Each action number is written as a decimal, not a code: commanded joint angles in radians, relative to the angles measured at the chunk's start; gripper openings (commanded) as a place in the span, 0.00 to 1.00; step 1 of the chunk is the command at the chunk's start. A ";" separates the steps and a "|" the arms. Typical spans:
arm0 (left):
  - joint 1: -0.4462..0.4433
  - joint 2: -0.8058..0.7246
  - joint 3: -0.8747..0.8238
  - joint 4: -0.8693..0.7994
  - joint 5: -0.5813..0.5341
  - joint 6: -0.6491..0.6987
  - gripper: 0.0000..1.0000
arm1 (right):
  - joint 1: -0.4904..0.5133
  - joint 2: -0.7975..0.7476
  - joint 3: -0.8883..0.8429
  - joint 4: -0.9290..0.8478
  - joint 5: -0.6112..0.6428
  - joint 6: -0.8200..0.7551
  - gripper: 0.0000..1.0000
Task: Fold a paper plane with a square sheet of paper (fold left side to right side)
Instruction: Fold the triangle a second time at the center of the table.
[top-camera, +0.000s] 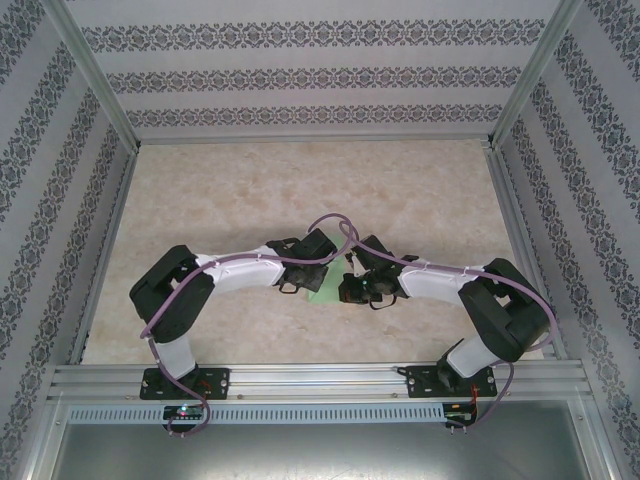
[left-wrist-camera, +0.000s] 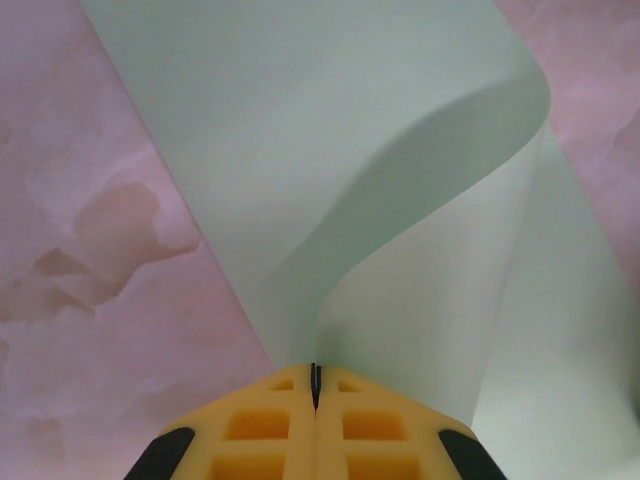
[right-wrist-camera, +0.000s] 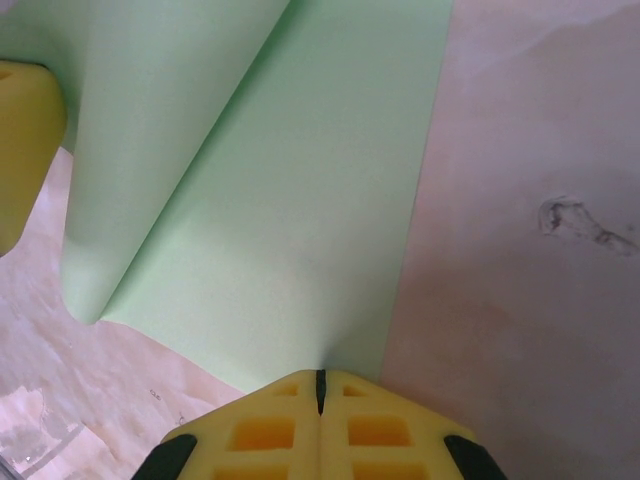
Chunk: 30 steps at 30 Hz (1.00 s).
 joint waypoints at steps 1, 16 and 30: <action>0.016 0.030 0.012 0.016 -0.004 0.016 0.00 | 0.015 0.030 -0.001 -0.053 0.020 -0.012 0.00; 0.017 0.044 0.019 0.031 -0.013 0.015 0.00 | 0.015 0.039 0.007 -0.079 0.031 -0.021 0.00; 0.017 0.075 0.009 0.034 0.000 0.009 0.00 | 0.009 0.031 0.002 -0.053 0.002 -0.014 0.00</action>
